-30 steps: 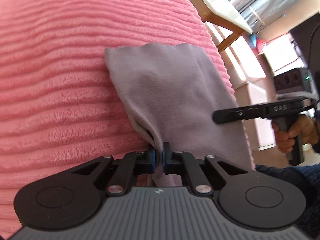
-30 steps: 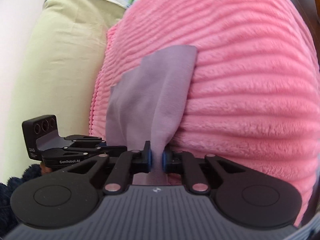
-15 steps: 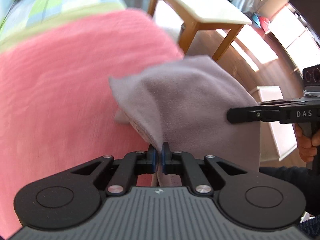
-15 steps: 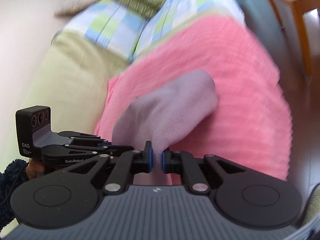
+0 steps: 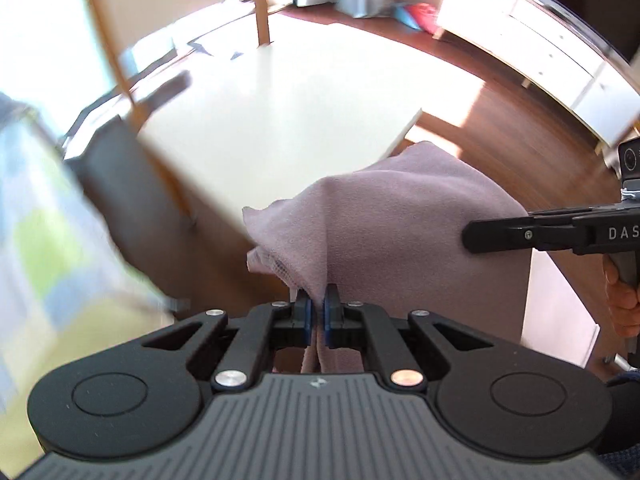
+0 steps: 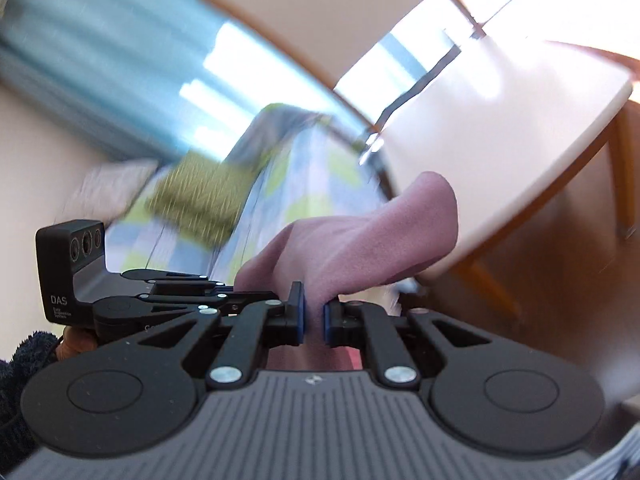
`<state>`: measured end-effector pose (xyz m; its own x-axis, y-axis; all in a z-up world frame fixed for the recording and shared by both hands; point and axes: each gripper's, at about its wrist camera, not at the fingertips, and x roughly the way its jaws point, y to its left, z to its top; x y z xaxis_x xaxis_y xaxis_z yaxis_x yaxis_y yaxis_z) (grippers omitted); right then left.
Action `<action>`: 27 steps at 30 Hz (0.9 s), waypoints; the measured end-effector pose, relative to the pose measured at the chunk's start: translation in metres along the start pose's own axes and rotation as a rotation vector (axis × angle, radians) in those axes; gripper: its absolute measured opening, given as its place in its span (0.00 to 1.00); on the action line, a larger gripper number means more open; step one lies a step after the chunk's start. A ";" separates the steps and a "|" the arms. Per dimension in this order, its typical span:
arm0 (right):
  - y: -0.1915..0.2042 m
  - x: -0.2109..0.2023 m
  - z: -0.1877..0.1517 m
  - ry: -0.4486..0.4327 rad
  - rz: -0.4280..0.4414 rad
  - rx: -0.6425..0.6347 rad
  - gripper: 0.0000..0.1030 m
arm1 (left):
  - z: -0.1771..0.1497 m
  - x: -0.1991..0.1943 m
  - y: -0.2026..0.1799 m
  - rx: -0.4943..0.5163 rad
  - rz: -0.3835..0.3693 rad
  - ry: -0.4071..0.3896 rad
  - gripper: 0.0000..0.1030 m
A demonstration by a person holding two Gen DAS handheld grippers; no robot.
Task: Fold clothes
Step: 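Lift the top with both grippers and carry it over the chair seat, then lower the top onto the chair seat and open both grippers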
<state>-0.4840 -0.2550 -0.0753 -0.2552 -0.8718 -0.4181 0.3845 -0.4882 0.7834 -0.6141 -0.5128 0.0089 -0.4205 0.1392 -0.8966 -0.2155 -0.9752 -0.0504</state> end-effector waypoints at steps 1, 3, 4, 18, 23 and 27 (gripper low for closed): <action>-0.011 0.003 0.014 -0.038 -0.013 0.040 0.07 | 0.021 0.014 0.001 0.051 0.001 0.016 0.03; -0.032 0.014 0.032 -0.102 -0.036 0.120 0.07 | 0.062 0.043 0.003 0.153 0.002 0.048 0.03; -0.041 0.021 0.038 -0.128 -0.043 0.146 0.07 | 0.076 0.059 0.007 0.179 -0.002 0.064 0.03; -0.150 0.160 0.075 -0.215 -0.301 0.435 0.44 | 0.137 0.245 0.041 0.491 -0.059 0.361 0.19; -0.162 0.155 0.090 -0.180 -0.291 0.508 0.50 | 0.128 0.192 0.072 0.271 -0.005 0.301 0.18; -0.185 0.161 0.109 -0.148 -0.284 0.541 0.51 | 0.082 0.166 0.062 0.082 -0.079 0.298 0.18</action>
<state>-0.6931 -0.3004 -0.2372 -0.4166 -0.6772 -0.6065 -0.2100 -0.5775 0.7889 -0.7699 -0.5360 -0.1068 -0.1251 0.1454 -0.9814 -0.3130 -0.9445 -0.1000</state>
